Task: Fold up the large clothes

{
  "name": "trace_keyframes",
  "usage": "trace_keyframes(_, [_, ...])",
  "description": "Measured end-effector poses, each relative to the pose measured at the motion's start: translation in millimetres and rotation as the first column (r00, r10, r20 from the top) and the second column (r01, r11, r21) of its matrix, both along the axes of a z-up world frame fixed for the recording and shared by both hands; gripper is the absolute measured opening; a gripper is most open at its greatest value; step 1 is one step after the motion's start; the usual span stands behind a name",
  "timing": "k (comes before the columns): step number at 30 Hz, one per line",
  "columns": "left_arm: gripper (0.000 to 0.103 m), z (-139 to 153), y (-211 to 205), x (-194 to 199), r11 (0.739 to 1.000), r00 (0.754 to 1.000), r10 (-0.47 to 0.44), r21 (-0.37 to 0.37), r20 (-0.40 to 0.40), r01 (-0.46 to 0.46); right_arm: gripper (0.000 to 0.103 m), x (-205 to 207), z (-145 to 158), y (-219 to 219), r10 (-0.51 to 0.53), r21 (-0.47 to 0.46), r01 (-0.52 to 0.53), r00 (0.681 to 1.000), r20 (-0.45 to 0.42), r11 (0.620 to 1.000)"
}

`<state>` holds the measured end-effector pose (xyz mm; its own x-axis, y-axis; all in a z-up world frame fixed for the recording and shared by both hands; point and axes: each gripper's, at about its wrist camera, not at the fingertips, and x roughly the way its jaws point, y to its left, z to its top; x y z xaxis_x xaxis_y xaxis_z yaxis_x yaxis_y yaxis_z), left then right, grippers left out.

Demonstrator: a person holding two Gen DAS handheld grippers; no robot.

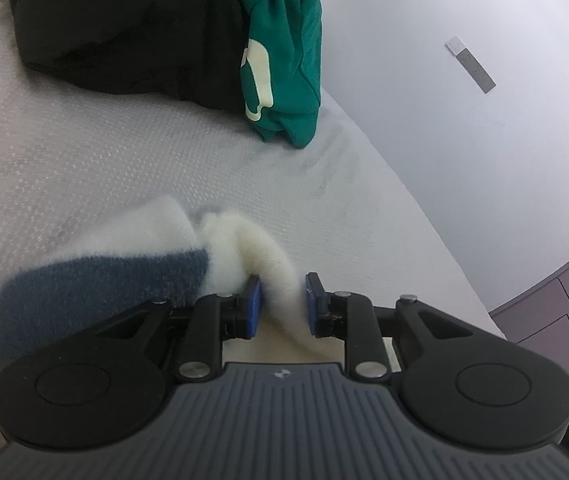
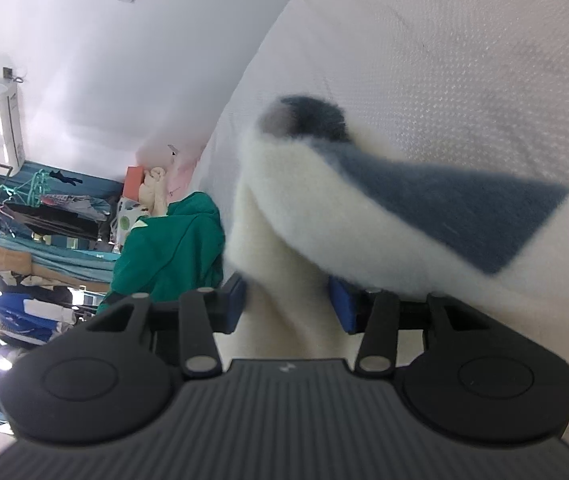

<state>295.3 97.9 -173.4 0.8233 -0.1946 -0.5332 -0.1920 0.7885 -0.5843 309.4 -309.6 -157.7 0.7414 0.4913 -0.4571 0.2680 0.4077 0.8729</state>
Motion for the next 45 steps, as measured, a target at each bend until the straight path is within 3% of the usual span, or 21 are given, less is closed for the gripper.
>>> trace_keyframes(8, [0.031,3,3,-1,0.999,0.999,-0.028,0.019,0.021,0.028,0.047,6,-5,-1,0.019,0.012,-0.019,1.000,0.021,1.000])
trace_keyframes(12, [0.065,21,0,-23,0.998,0.997,-0.046,0.043,0.059,0.044,0.048,-5,5,-4,0.053,-0.017,-0.052,0.998,0.046,0.998])
trace_keyframes(13, [0.069,25,-2,-28,0.998,0.996,-0.046,0.050,0.070,0.042,0.050,-7,8,-6,0.067,-0.039,-0.065,0.996,0.056,0.997])
trace_keyframes(20, [0.069,36,-25,-60,0.984,0.983,-0.130,0.141,0.127,0.112,0.051,-36,41,18,0.176,-0.313,-0.125,0.974,0.140,0.941])
trace_keyframes(28, [0.070,24,-50,-58,0.945,0.985,-0.154,0.303,0.079,0.124,0.052,-53,51,53,0.320,-0.566,-0.178,0.934,0.161,0.805])
trace_keyframes(36, [0.070,9,-51,-38,0.935,0.989,-0.135,0.339,0.057,0.109,0.051,-39,40,66,0.369,-0.658,-0.200,0.921,0.128,0.726])
trace_keyframes(45, [0.070,-5,-55,-18,0.920,0.993,-0.106,0.384,0.052,0.078,0.052,-26,26,81,0.374,-0.716,-0.172,0.918,0.133,0.677])
